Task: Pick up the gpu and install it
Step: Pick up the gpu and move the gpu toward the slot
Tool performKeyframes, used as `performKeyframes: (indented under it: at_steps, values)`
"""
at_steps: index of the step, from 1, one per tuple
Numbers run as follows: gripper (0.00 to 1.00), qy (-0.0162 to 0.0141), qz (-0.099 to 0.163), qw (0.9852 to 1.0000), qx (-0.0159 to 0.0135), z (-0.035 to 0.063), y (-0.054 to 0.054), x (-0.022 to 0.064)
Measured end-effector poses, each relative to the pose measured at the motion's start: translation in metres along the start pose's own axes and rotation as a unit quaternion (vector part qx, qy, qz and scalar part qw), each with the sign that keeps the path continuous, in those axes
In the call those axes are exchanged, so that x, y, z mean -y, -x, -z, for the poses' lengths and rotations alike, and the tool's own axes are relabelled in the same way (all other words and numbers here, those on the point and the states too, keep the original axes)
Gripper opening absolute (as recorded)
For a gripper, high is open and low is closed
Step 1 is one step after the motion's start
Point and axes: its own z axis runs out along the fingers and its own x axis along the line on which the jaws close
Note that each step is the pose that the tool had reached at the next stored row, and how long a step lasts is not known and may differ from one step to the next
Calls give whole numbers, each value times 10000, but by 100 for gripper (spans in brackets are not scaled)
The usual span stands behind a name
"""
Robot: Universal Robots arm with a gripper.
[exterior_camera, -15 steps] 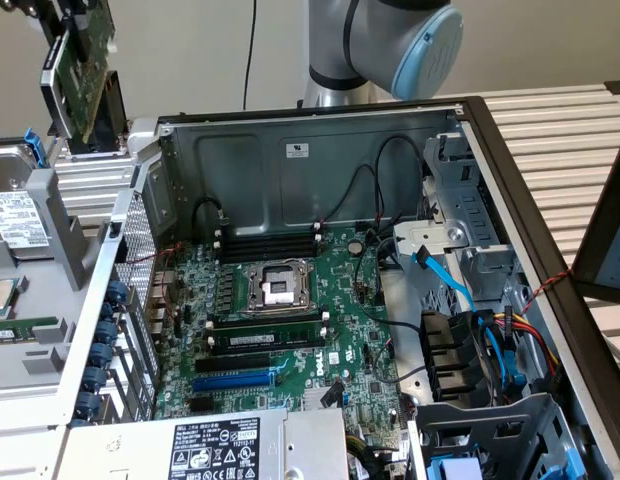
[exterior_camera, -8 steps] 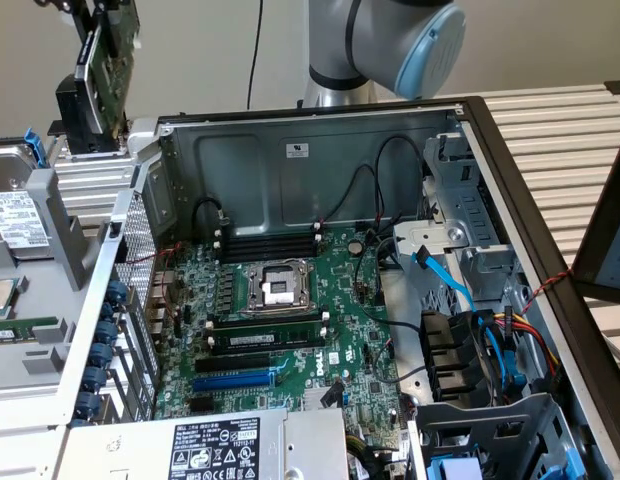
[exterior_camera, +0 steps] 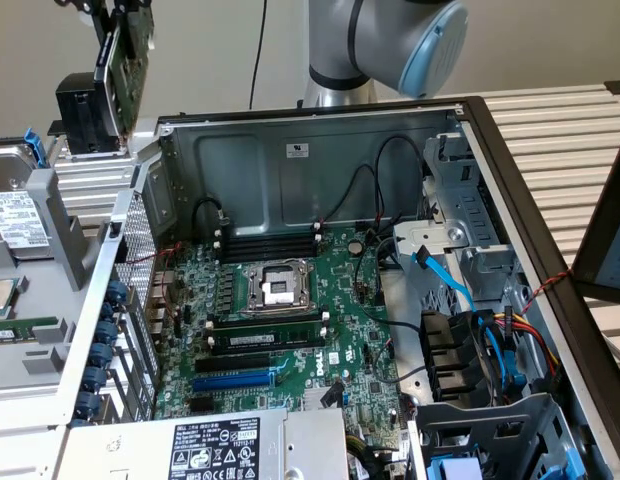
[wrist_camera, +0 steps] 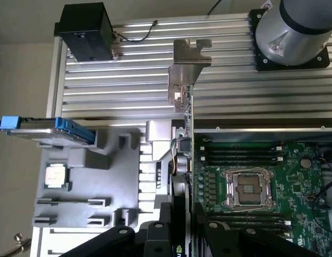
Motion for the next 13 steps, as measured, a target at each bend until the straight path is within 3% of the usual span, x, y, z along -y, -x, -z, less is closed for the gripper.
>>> performKeyframes:
  at_steps: [7, 13]
  values:
    - [27, 0, -14, 10000, -58, 50, 155, 173]
    - [27, -2, -31, 9999, -132, 76, 362, 234]
